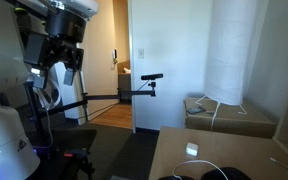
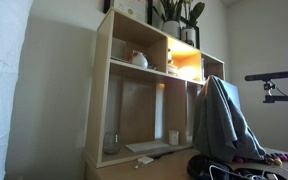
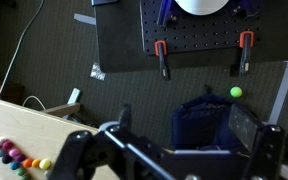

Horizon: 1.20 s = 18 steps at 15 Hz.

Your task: Put the charger head in the black bag

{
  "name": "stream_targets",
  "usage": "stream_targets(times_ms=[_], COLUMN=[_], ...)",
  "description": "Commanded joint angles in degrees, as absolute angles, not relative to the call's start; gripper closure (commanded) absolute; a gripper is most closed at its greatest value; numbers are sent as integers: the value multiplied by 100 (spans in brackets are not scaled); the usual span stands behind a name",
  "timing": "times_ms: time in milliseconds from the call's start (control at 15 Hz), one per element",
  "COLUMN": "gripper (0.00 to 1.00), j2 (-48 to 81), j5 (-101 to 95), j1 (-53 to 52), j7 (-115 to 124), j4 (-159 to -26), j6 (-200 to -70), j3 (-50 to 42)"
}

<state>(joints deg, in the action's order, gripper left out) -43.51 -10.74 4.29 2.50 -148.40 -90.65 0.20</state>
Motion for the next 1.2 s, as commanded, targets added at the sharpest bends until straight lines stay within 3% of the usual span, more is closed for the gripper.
stream_targets(times_ms=[0,533,1133], gripper=[0,0,0], j2=[-4036,-3238,-1630], j5=[-1226,-1084,-1021], j1=[128,-473,-507], j7=[110,-379,-223], j4=[-14606,-14077,-12349], j6=[-9212,-9548,-9299], j3=[182,282,404])
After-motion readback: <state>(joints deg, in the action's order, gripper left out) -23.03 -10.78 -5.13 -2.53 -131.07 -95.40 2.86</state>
